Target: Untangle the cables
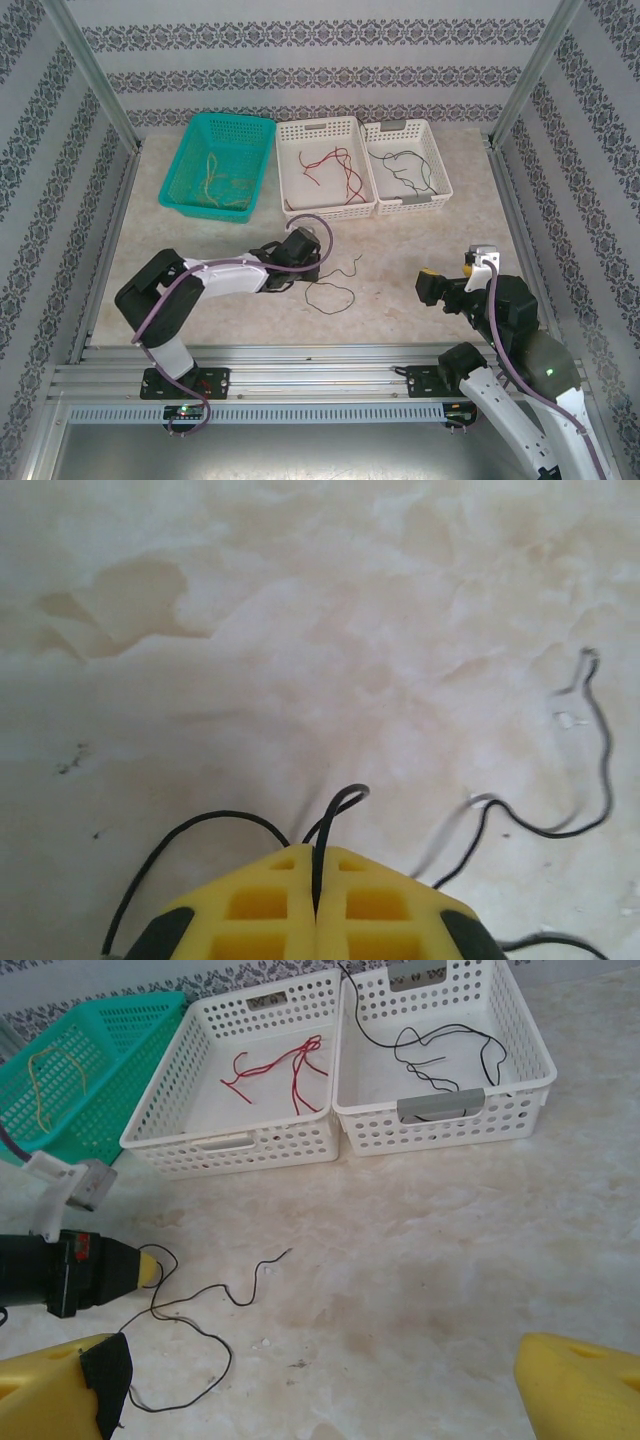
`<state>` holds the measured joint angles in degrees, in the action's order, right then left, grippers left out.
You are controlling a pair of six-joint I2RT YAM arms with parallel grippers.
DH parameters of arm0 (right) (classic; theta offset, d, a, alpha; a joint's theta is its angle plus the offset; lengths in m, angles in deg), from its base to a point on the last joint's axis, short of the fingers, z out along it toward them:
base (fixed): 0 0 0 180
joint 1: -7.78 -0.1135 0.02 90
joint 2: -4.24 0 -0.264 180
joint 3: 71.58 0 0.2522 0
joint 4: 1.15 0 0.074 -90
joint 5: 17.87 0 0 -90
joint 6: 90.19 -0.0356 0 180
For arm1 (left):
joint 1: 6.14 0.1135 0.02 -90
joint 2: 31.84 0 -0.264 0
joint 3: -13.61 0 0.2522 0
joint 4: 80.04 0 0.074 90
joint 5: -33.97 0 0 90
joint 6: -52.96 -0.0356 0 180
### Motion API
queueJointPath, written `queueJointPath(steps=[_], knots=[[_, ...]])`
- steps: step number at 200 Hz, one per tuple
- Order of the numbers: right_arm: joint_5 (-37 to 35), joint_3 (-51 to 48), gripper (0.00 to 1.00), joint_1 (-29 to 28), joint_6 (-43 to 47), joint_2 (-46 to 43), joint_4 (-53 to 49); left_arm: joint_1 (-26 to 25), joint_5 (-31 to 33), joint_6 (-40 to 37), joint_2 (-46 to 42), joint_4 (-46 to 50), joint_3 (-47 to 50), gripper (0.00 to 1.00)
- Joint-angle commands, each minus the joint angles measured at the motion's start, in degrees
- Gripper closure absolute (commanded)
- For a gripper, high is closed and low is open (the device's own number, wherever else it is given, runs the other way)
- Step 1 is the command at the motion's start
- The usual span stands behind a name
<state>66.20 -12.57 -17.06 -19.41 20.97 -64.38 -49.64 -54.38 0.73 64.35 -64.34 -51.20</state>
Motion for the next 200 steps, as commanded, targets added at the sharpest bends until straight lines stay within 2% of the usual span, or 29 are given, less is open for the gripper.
queueJointPath(steps=[1, 26, 46, 72, 95, 121, 163, 200], knots=[[2.61, 0.42, 0.02, 0.49, 1.48, -0.57, 1.54, 0.53, -1.84, 1.11, -7.15, 2.81, -1.34, 1.00], [7.50, 1.09, 0.02, 0.48, 2.72, 0.89, 3.52, 0.42, -3.90, 3.69, -13.88, 6.03, -2.31, 1.00], [14.21, 0.87, 0.02, 0.36, 3.69, 1.20, 7.29, 0.22, -5.73, 5.59, -18.77, 9.14, -4.76, 1.00], [19.87, 1.17, 0.02, 0.32, -2.18, 2.18, 13.14, -0.52, -8.02, 6.27, -22.82, 15.50, -11.40, 1.00], [26.52, 3.02, 0.02, -0.14, -4.26, 7.35, 16.51, -1.04, -9.66, 7.32, -25.76, 20.01, -17.13, 1.00], [23.33, 2.36, 0.02, -3.71, -1.52, 10.45, 20.27, -2.09, -11.09, 8.35, -27.82, 24.26, -22.96, 1.00], [15.90, -2.27, 0.02, -15.46, 2.55, 13.16, 31.86, -5.28, -12.74, 10.60, -28.31, 27.33, -29.31, 1.00], [14.10, -5.62, 0.03, -23.92, 4.49, 20.73, 43.15, -7.64, -13.43, 12.29, -27.16, 27.30, -34.39, 1.00]])
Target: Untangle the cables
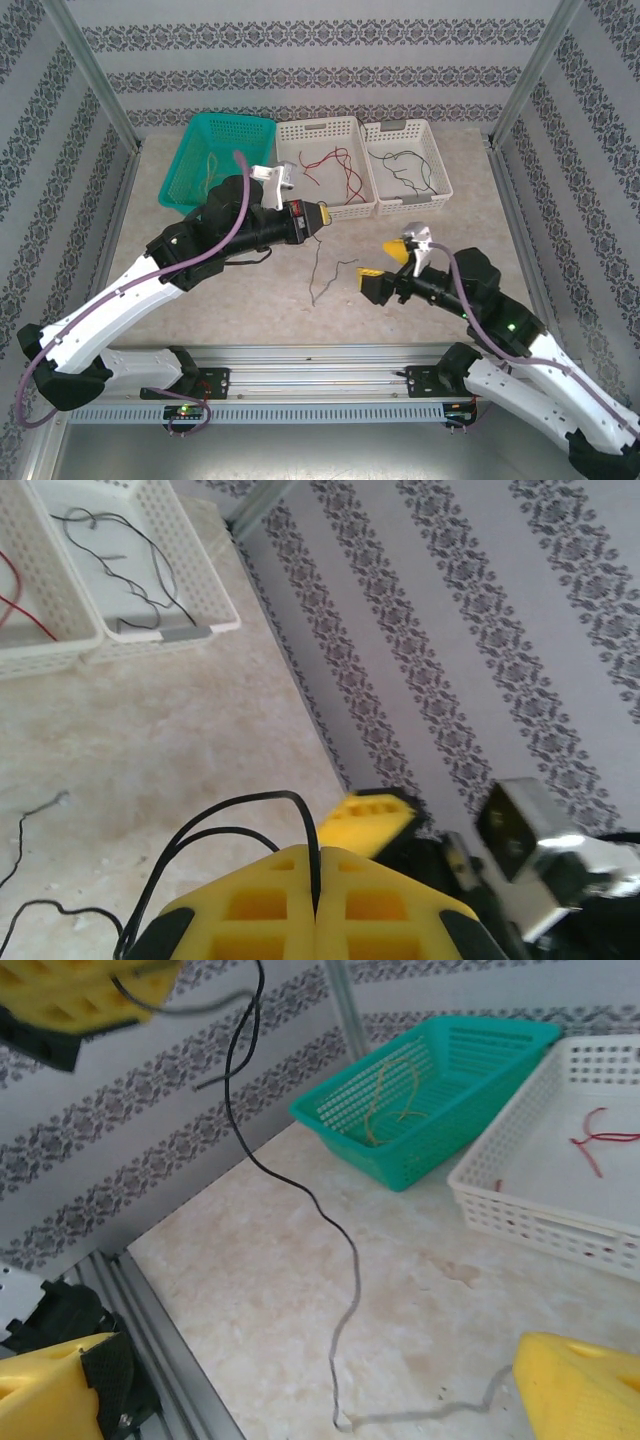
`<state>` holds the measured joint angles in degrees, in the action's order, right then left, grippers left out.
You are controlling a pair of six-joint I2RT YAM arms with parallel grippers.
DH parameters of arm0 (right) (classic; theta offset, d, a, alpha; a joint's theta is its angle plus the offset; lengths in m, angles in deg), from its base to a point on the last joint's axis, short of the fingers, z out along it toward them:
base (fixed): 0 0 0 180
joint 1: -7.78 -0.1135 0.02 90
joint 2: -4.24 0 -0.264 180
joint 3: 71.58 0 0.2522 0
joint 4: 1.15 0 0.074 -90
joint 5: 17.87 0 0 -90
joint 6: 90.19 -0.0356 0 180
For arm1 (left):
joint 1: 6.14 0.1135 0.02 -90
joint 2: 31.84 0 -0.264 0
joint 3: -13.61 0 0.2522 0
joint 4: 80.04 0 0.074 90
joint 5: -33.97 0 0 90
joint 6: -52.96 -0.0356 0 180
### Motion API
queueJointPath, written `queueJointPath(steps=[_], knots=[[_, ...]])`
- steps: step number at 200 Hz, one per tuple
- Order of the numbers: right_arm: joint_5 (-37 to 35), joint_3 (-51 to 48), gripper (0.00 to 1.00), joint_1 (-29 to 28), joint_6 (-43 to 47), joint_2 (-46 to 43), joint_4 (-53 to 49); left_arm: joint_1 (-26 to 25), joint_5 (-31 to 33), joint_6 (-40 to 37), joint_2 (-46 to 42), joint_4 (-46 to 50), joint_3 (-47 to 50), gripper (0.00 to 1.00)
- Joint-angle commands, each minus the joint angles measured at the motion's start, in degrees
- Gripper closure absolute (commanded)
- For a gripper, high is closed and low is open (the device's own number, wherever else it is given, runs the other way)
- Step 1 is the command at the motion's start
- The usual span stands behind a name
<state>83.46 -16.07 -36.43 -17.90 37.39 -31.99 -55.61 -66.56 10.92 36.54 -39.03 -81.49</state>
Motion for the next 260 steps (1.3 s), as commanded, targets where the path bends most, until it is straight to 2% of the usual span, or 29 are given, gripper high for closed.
queueJointPath(steps=[1, 24, 54, 105, 142, 167, 193, 205, 222, 244, 260], knots=[[-3.34, -2.21, 0.03, -4.83, 3.10, 4.44, 10.97, -1.72, -1.25, 2.12, 0.67, 2.01, -4.22, 1.00], [-8.69, -4.49, 0.02, -10.13, 5.86, 7.44, 16.11, -1.94, -0.83, 2.55, 0.74, 2.19, -6.11, 1.00], [-11.40, -6.55, 0.05, -11.98, 6.36, 11.65, 18.50, -2.12, -0.81, 3.48, 0.46, 1.75, -6.77, 1.00], [-14.93, -10.77, 0.09, -12.30, 2.40, 18.04, 27.25, -2.69, -0.22, 4.33, -0.31, 0.42, -5.94, 1.00], [-14.15, -11.66, 0.10, -12.48, -0.13, 23.97, 35.28, -3.09, 0.37, 4.59, -0.61, 0.09, -5.68, 1.00], [-17.65, -12.31, 0.15, -12.57, -0.81, 26.48, 37.98, -3.17, 0.49, 4.60, -1.29, -0.02, -5.39, 1.00], [-18.81, -12.67, 0.23, -12.57, -1.53, 28.21, 39.96, -3.17, 1.09, 4.58, -2.30, 0.09, -4.77, 1.00], [-18.34, -12.33, 0.30, -12.57, -1.64, 29.56, 40.52, -3.17, 1.31, 4.59, -2.67, -0.24, -4.37, 1.00], [-17.51, -11.72, 0.46, -12.65, -2.23, 31.55, 41.45, -3.17, 1.35, 4.76, -3.11, -0.85, -3.83, 1.00], [-18.22, -11.69, 0.70, -13.09, -2.32, 31.93, 41.94, -3.17, 1.62, 4.60, -3.57, -0.71, -3.58, 1.00], [-18.58, -11.87, 0.84, -13.25, -2.33, 30.92, 41.64, -3.17, 2.38, 4.34, -4.33, -0.36, -3.20, 1.00]])
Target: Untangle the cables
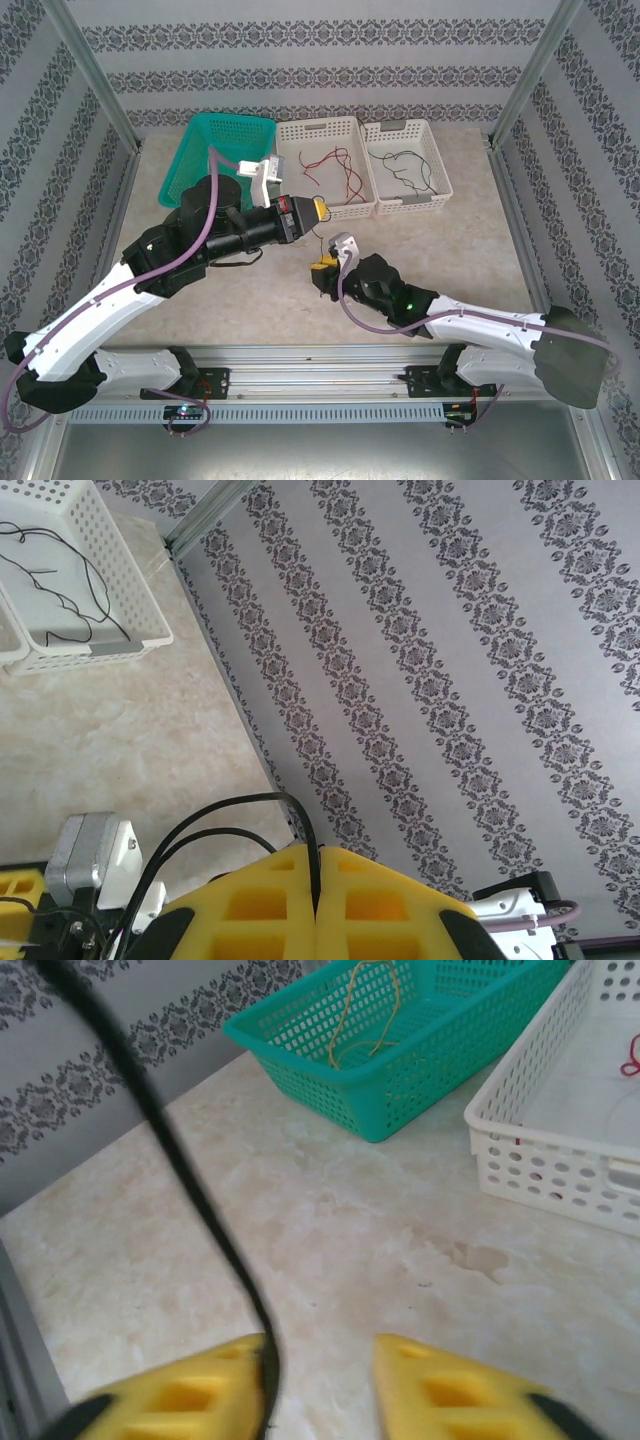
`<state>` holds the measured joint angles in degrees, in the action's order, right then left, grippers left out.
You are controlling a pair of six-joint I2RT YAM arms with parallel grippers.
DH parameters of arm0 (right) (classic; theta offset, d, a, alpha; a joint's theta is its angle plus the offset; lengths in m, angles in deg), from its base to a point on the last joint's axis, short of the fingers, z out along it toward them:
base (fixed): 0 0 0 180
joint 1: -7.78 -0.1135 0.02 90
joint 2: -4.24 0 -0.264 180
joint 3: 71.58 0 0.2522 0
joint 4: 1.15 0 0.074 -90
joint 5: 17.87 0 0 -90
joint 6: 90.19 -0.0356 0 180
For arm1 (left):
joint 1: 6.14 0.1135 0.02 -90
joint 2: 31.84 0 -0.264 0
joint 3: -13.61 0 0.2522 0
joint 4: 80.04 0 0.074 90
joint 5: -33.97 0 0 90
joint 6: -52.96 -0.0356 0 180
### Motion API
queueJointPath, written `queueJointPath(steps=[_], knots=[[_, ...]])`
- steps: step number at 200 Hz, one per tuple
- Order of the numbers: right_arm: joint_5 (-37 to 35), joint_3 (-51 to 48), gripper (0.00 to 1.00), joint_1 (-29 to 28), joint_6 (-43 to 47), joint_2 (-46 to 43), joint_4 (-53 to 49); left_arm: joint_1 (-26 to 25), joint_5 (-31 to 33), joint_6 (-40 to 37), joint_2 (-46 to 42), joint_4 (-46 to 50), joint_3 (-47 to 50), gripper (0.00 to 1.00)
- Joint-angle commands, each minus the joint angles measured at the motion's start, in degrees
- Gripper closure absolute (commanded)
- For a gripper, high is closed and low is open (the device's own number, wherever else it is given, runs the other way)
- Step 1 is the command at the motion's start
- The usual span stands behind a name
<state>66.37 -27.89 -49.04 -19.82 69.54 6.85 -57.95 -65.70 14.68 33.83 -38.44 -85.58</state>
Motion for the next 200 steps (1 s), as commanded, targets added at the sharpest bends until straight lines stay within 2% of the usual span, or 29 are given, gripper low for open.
queueJointPath(steps=[1, 20, 58, 67, 83, 111, 129, 147, 177, 200], knots=[[-1.47, -0.05, 0.84, -0.65, -0.40, -1.32, 2.74, -0.83, 1.60, 0.53, -1.70, -0.90, 0.88, 1.00], [-0.61, -0.18, 1.00, -0.75, -0.31, -2.75, 1.74, -0.82, 2.74, -0.08, -2.45, -0.31, 1.23, 1.00], [0.54, -0.79, 1.00, -0.92, -1.07, -5.79, 0.16, -0.84, 4.92, -1.40, -2.96, 1.17, 1.88, 1.00], [1.33, -1.01, 1.00, -0.99, -1.25, -6.99, -0.21, -0.75, 5.67, -1.79, -3.22, 1.58, 2.33, 0.94], [1.75, -0.72, 1.00, -1.27, -1.21, -9.01, -1.91, -0.67, 7.47, -2.69, -3.52, 2.84, 3.10, 0.72], [2.63, 0.92, 1.00, -1.45, -0.81, -14.09, -6.79, 0.06, 9.86, -4.37, -3.94, 5.17, 4.43, 0.47], [3.78, 2.03, 1.00, -1.54, -0.13, -18.03, -8.90, 0.97, 10.77, -6.02, -3.96, 6.65, 5.33, 0.39], [3.60, 3.05, 1.00, -1.63, 0.54, -21.79, -11.14, 2.57, 11.78, -7.22, -4.12, 8.36, 6.26, 0.36], [2.98, 6.25, 1.00, -1.67, 2.22, -25.35, -16.62, 6.49, 10.93, -9.09, -3.88, 10.14, 8.43, 0.25], [1.79, 8.59, 1.00, -1.63, 3.15, -26.98, -19.79, 10.07, 8.58, -10.84, -3.10, 11.08, 10.44, 0.22]])
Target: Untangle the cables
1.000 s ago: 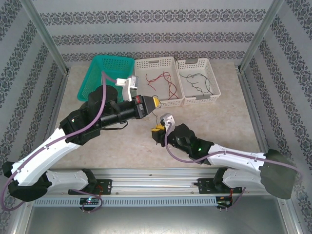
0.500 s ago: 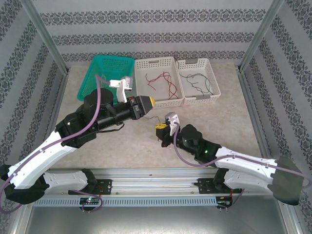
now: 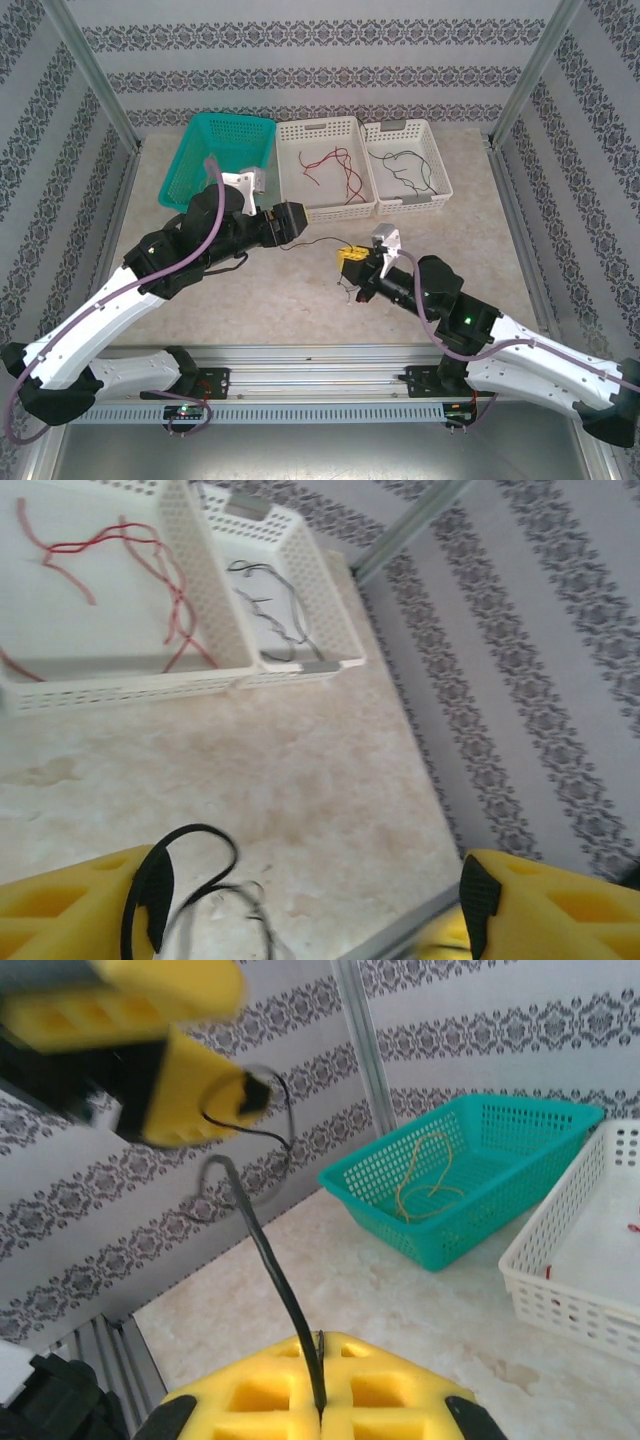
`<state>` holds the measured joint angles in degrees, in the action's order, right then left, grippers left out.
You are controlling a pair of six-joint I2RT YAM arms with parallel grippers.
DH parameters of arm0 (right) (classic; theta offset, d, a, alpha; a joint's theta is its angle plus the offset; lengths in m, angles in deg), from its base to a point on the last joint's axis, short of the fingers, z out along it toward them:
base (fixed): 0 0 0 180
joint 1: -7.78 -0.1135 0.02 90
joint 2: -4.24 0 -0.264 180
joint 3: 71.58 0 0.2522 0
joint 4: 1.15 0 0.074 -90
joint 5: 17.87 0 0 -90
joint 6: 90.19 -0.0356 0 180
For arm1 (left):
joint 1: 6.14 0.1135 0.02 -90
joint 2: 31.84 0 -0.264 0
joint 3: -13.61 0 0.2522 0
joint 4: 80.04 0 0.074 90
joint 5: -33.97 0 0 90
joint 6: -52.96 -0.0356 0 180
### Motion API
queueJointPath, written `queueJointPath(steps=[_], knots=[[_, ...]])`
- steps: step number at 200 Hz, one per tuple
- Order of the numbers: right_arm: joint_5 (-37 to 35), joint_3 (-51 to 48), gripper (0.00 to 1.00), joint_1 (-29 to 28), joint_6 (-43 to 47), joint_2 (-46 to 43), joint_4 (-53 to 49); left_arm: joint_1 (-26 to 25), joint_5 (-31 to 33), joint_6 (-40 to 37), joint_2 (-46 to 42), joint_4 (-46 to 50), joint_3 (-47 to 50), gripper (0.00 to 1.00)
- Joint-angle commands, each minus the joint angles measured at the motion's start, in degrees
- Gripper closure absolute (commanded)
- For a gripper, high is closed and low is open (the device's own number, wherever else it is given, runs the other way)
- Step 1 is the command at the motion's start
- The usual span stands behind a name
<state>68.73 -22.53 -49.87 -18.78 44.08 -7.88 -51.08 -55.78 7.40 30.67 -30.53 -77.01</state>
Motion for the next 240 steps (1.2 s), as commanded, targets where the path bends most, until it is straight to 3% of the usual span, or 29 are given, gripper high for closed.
queueJointPath(steps=[1, 38, 86, 139, 176, 203, 240], knots=[[-0.65, 3.35, 1.00, -0.80, 2.13, -1.60, -5.12, 3.38, -1.54, -3.61, 0.07, 3.18, 2.01, 0.22], [-2.31, 9.24, 1.00, -0.80, 4.79, -2.57, -9.26, 8.53, -5.98, -7.52, 0.14, 1.57, 5.97, 0.13], [-4.36, 17.97, 1.00, -0.80, 8.00, -0.55, -15.66, 12.73, -5.83, -17.05, 0.38, 0.07, 8.34, 0.07], [-10.40, 27.18, 1.00, -0.80, 14.12, 1.50, -21.59, 16.25, 4.50, -26.92, -3.42, -8.00, 17.69, 0.00], [-14.64, 34.72, 1.00, -0.67, 19.77, 6.12, -25.23, 16.95, 11.54, -28.26, -5.61, -9.84, 19.31, 0.00], [-17.92, 39.23, 1.00, 0.33, 23.99, 9.03, -25.13, 16.96, 13.34, -28.20, -9.82, -16.29, 26.30, 0.00], [-15.36, 49.59, 1.00, 5.24, 26.25, 15.23, -28.75, 16.95, 13.68, -29.34, -13.85, -19.21, 29.51, 0.00]])
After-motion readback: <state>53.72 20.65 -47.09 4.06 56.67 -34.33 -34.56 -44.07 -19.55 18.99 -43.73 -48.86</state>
